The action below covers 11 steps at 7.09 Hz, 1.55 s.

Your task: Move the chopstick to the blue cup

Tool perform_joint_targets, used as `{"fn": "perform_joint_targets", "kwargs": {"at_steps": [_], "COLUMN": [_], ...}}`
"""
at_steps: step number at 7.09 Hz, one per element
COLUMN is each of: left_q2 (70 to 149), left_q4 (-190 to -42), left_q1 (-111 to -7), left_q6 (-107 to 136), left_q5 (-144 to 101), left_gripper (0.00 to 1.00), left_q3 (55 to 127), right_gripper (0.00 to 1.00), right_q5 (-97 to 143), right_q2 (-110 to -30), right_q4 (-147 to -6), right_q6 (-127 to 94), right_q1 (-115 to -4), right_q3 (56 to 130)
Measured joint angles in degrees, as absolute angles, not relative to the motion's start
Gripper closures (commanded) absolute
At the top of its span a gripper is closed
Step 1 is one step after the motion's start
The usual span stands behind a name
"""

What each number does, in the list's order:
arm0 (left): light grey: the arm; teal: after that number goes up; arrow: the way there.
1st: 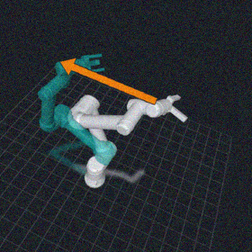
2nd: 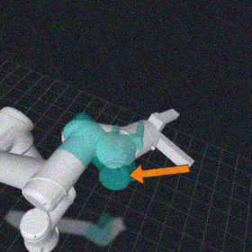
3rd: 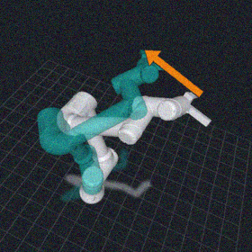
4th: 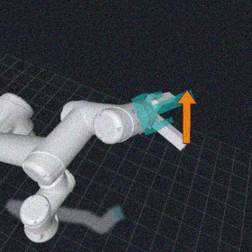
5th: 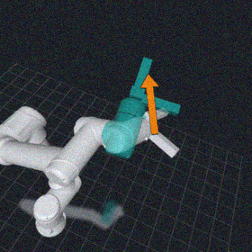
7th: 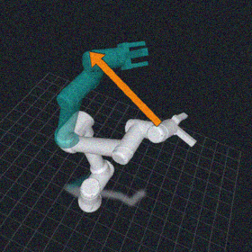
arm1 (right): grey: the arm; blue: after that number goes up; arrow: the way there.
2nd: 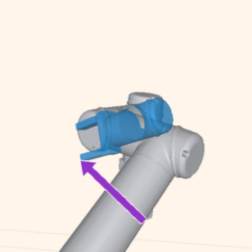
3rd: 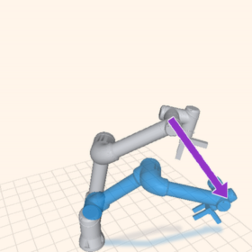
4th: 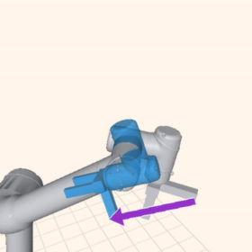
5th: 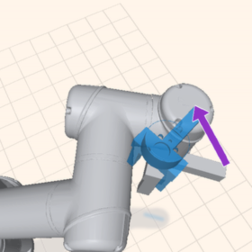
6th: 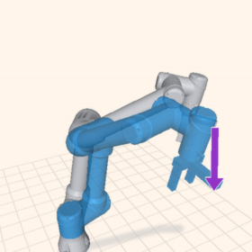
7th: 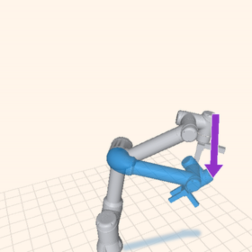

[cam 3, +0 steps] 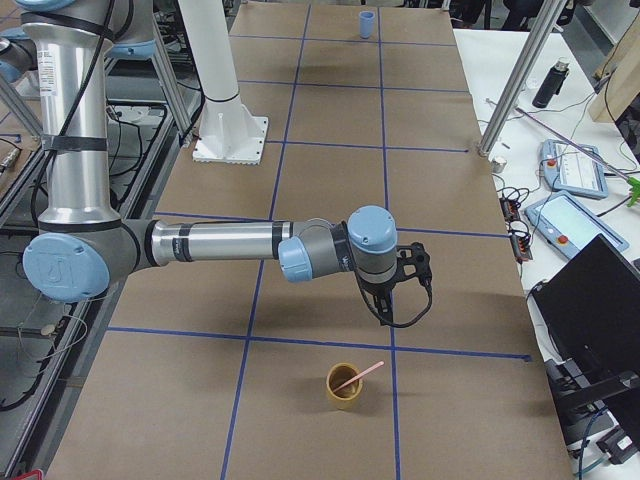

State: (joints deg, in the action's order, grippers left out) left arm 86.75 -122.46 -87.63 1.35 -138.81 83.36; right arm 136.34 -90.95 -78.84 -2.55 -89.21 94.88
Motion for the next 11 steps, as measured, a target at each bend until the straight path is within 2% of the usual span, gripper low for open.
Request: {"fn": "perform_joint_targets", "kwargs": {"at_steps": [3, 7, 11], "left_q2": [89.56, 88.04, 92.85], "left_q4": [-104.25, -104.55, -111.72], "left_q1": [-89.05, -91.62, -91.27], "left_q6": [-4.92, -4.72, -4.37], "left_q5": [-139.22, -139.37, -136.51], "left_gripper": [0.01, 0.02, 0.02], "left_q3": [84.83, 85.14, 71.96], "right_gripper": [0.0, 0.0, 0.0], "right_q5": [134.82, 136.29, 140.84], "right_q2": [-91.1, -92.74, -96.74], "right_q4": [-86.5, -86.21, -76.38], "right_q6": [-1.54, -1.69, -3.93], "right_q1": [-88.85, -89.02, -88.77], "right_q3": [96.08, 97.81, 97.29]}}
